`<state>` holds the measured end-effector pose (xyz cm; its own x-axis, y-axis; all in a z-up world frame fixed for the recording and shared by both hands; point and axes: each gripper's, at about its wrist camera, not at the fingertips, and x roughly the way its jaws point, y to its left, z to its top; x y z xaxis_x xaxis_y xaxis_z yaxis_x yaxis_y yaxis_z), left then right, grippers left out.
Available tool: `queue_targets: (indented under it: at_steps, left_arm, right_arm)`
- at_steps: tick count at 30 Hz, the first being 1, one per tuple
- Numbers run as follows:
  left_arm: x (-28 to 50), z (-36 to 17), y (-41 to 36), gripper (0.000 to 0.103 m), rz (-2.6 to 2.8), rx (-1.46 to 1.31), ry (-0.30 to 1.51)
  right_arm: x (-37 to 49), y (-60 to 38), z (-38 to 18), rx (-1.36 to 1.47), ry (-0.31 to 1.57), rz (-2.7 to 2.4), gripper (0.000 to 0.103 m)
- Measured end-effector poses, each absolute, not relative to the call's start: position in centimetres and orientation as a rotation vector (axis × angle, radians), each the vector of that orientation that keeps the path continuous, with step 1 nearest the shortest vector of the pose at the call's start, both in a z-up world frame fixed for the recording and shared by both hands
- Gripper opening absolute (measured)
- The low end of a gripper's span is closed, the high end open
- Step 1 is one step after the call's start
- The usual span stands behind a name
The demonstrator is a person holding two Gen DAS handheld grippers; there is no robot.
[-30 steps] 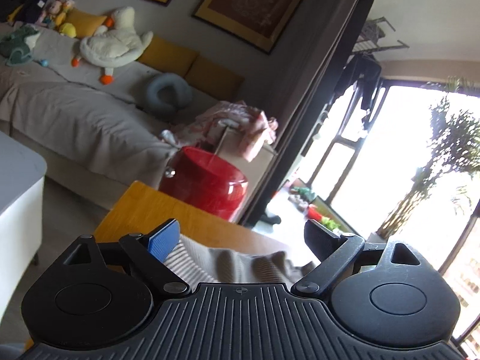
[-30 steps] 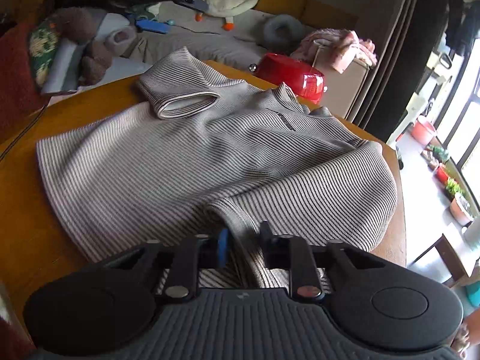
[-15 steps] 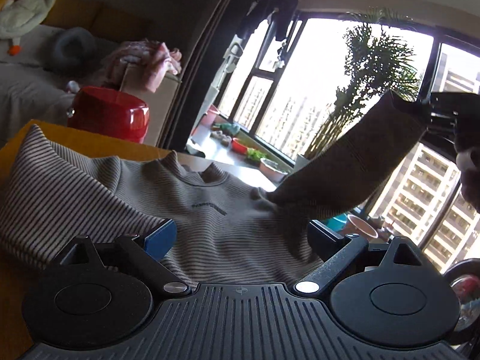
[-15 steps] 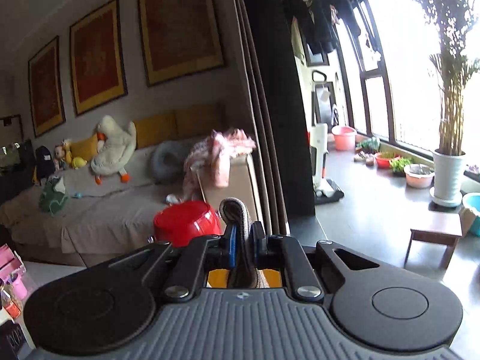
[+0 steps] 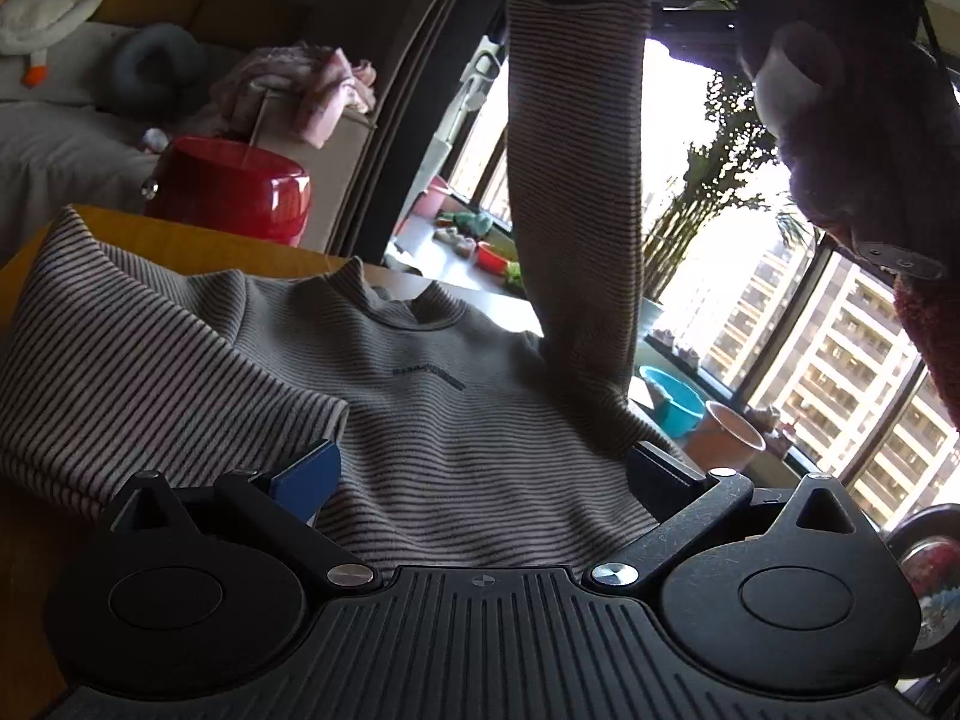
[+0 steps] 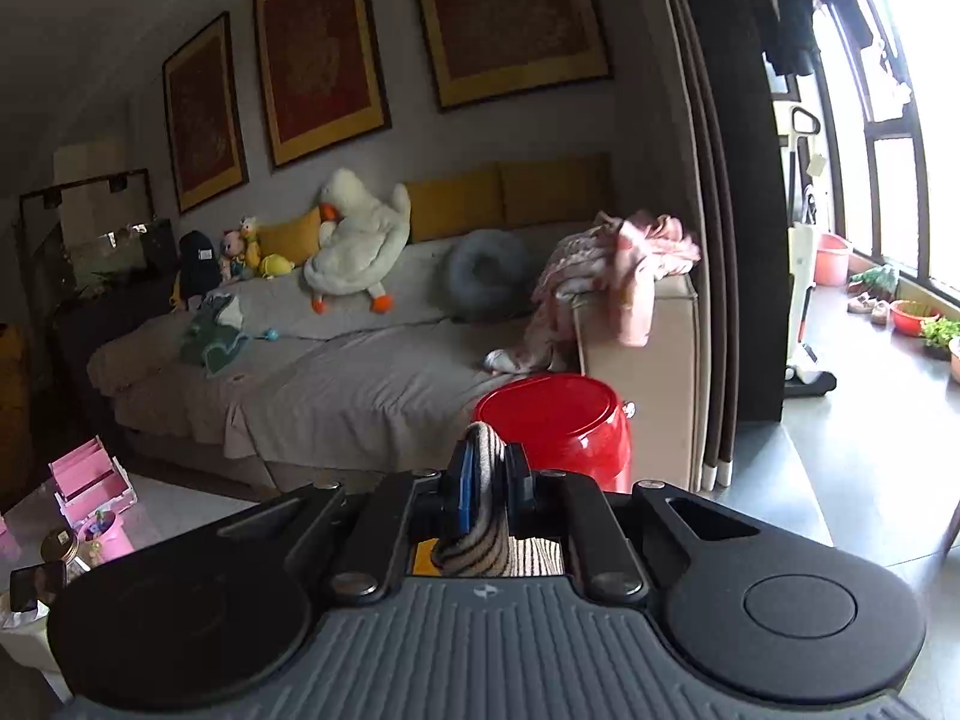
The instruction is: Fold clothes
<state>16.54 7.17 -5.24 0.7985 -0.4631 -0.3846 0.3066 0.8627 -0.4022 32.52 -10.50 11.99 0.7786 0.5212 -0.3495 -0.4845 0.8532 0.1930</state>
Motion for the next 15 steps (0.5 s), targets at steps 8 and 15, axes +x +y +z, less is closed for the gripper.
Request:
queue_targets:
  at_steps: [8,15]
  left_arm:
    - [16.6,-5.2,7.0,0.103,-0.424,-0.324,0.506]
    - [16.8,-5.4,7.4,0.103,-0.426,-0.345,0.516]
  right_arm:
    - [33.8,-5.3,8.4,0.023,0.474,0.595,0.005]
    - [32.6,-7.1,3.9,-0.074,0.568,0.577,0.019]
